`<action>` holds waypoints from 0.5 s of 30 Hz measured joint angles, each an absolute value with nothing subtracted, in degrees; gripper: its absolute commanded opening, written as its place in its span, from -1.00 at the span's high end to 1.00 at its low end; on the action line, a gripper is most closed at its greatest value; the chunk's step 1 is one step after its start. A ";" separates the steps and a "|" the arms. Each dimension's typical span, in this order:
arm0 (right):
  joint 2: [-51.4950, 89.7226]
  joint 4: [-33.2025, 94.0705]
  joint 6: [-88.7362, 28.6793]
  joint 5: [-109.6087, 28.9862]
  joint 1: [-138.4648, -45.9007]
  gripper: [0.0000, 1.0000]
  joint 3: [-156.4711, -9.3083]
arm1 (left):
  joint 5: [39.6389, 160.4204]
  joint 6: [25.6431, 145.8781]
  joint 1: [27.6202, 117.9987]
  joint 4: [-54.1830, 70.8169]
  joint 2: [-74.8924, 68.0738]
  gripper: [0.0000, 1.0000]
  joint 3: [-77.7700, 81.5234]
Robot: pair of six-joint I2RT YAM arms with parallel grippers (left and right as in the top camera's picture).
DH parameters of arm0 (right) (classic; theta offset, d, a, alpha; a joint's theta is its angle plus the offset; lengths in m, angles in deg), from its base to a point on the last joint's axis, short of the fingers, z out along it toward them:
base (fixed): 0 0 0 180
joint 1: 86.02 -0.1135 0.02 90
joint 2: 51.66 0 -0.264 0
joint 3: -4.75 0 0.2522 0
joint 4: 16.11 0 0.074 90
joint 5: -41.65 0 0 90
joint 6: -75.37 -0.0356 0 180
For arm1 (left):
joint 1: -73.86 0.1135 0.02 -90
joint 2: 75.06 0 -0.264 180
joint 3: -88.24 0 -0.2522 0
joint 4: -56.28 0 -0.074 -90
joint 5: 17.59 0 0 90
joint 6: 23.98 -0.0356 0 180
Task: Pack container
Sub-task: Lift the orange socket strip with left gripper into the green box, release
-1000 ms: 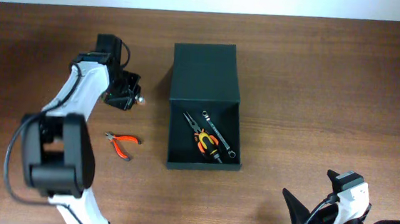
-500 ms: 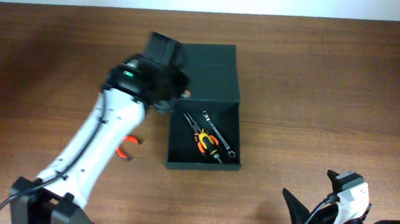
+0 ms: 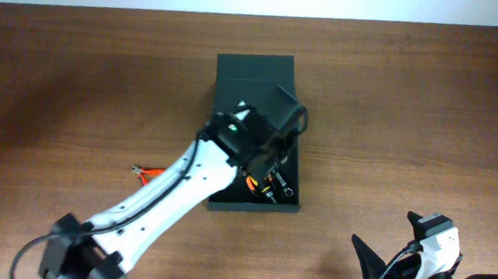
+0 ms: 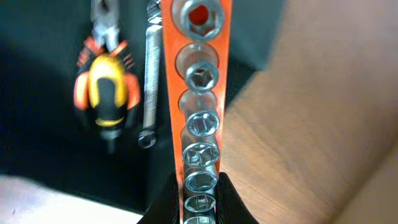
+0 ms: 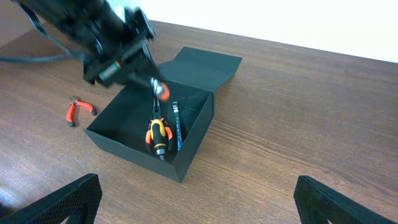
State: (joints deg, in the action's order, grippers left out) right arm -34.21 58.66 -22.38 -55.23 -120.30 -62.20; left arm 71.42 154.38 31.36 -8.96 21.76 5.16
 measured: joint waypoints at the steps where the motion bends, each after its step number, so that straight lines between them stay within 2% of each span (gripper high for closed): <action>1: -34.21 58.66 -22.42 -55.23 -120.30 -0.98 -62.20 | 71.33 155.69 31.12 -9.66 22.50 0.96 5.16; 15: -34.21 58.66 -22.38 -55.23 -120.30 -0.97 -62.20 | 72.03 170.53 31.07 -11.32 34.20 0.95 5.16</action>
State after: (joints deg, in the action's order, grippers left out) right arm -34.21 58.66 -22.38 -55.23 -120.30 -62.20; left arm 72.03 170.53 31.07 -11.32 34.20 5.16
